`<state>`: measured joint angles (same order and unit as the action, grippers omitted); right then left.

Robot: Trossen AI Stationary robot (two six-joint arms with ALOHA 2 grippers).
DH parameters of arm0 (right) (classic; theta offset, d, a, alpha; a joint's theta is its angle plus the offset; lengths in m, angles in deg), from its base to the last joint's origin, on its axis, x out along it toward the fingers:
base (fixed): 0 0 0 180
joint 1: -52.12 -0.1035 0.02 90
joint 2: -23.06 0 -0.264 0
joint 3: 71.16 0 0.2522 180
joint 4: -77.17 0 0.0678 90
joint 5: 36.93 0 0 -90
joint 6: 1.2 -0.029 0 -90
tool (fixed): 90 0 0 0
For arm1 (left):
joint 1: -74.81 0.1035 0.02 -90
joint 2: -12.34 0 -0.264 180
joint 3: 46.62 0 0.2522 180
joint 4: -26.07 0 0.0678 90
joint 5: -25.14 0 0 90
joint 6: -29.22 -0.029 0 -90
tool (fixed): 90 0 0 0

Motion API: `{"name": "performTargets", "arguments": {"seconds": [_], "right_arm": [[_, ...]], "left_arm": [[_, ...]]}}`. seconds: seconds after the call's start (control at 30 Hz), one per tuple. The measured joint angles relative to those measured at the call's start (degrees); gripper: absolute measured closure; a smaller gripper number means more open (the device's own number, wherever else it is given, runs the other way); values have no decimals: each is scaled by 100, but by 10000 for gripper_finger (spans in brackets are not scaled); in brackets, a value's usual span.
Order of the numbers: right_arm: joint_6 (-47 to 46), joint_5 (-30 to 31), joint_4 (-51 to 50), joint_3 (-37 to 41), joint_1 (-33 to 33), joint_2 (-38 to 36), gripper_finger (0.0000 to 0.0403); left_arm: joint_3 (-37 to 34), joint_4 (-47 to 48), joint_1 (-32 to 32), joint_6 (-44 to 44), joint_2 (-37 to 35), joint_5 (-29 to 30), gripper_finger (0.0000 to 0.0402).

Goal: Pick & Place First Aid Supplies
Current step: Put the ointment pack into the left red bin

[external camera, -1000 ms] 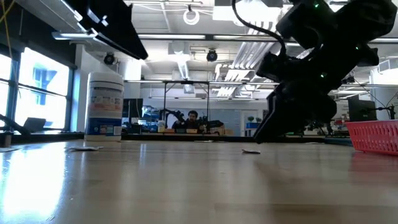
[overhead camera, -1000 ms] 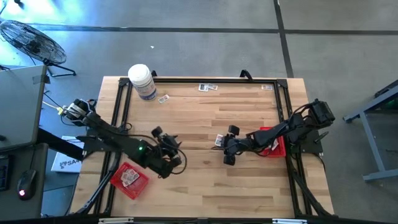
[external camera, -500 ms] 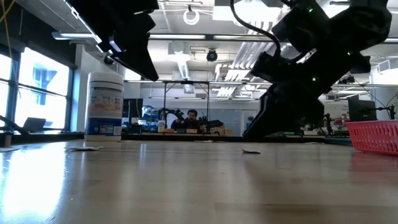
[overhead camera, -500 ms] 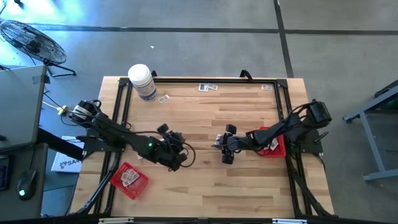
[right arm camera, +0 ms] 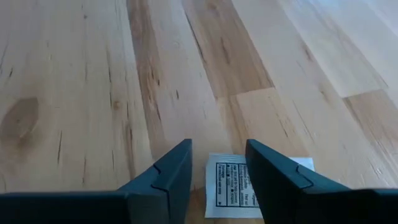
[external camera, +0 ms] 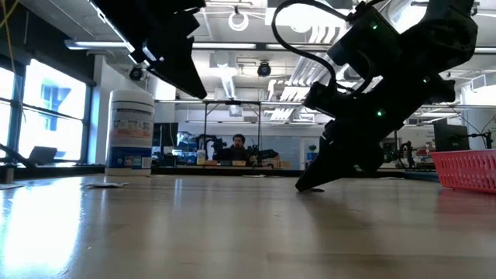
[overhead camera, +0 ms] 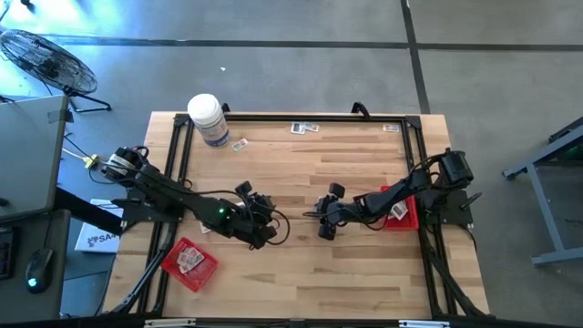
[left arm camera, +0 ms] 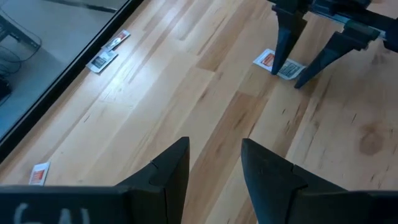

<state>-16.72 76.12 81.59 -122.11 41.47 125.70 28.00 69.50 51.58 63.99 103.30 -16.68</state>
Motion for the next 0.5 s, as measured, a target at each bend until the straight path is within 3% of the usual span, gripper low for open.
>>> {"name": "performTargets", "arguments": {"seconds": [0.5], "right_arm": [[-251, 124, -120, 10, -7, 1, 354]], "left_arm": [[0, -9, 1, 4, 0, -78, 259]]}}
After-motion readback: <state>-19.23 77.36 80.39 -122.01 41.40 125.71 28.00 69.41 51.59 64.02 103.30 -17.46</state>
